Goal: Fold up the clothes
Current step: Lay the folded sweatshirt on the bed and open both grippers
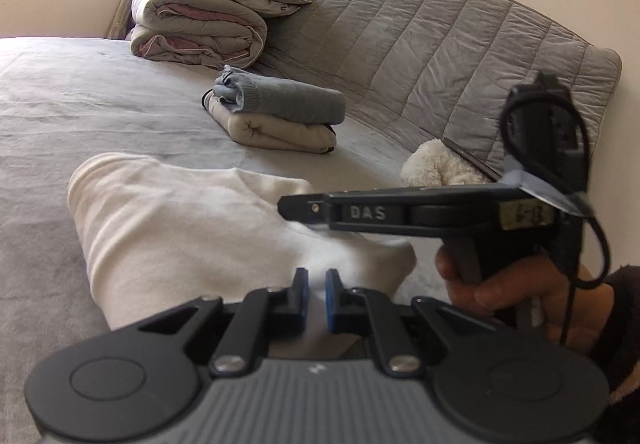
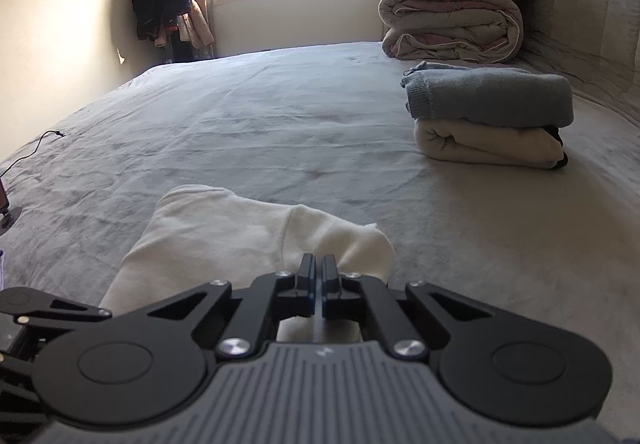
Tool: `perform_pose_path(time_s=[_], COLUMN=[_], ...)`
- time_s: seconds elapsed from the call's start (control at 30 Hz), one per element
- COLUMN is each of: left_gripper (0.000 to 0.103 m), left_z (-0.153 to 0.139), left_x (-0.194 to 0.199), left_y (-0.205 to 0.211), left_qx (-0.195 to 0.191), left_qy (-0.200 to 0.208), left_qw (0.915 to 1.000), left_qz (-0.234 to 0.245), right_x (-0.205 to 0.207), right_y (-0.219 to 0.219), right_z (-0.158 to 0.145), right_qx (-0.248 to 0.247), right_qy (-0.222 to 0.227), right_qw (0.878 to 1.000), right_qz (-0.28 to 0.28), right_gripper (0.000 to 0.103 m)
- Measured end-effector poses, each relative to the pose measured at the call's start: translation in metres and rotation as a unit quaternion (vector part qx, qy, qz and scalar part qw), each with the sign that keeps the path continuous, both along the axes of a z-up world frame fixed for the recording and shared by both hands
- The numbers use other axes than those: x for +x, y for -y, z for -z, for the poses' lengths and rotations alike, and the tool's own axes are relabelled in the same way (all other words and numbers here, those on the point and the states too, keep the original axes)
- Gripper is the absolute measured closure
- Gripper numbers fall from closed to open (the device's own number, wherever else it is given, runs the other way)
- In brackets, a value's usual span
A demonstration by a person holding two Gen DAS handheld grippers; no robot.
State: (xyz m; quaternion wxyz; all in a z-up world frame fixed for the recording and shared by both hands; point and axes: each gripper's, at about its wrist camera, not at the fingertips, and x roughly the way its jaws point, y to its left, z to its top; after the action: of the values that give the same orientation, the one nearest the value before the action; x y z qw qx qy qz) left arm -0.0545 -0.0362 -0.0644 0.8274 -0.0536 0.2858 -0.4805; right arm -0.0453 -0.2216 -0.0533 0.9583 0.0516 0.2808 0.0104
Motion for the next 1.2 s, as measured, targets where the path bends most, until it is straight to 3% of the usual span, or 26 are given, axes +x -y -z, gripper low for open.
perform_pose_path(time_s=[0.13,0.3,0.37,0.47,0.63,0.9,0.93,1.03,1.2], left_gripper=[0.096,0.096,0.096,0.096,0.096,0.096,0.096,0.096,0.096], left_z=[0.000,-0.001,-0.004,-0.011,-0.025,-0.024,-0.022,-0.015,-0.001], left_x=[-0.001,-0.002,0.001,0.010,0.017,0.004,0.002,-0.006,-0.011], left_y=[0.000,-0.001,-0.005,-0.019,-0.047,-0.064,-0.064,-0.064,-0.057], left_qx=[0.003,0.003,-0.006,-0.036,-0.063,-0.030,-0.024,-0.009,0.011], left_qy=[0.003,0.007,-0.006,-0.041,-0.042,-0.024,-0.025,-0.023,-0.043], left_qw=[1.0000,1.0000,1.0000,0.9985,0.9965,0.9991,0.9993,0.9997,0.9989], left_qz=[0.004,0.003,0.003,-0.003,-0.036,-0.019,-0.014,-0.001,0.017], right_x=[0.008,0.006,0.001,-0.014,-0.044,-0.083,-0.084,-0.081,-0.069], right_y=[0.003,0.005,0.003,0.001,0.001,-0.016,-0.019,-0.019,-0.013], right_z=[0.004,0.000,-0.005,-0.017,-0.027,-0.026,-0.024,-0.014,0.004], right_qx=[-0.017,0.002,0.006,0.006,0.011,-0.029,-0.038,-0.066,-0.065], right_qy=[0.004,0.014,0.024,0.043,0.056,0.062,0.058,0.029,-0.037], right_qw=[0.999,0.999,0.999,0.999,0.998,0.992,0.992,0.992,0.993], right_qz=[0.027,0.036,0.031,0.014,-0.017,-0.104,-0.109,-0.100,-0.088], right_gripper=[0.103,0.103,0.092,0.089,0.089,0.089,0.089,0.103,0.103])
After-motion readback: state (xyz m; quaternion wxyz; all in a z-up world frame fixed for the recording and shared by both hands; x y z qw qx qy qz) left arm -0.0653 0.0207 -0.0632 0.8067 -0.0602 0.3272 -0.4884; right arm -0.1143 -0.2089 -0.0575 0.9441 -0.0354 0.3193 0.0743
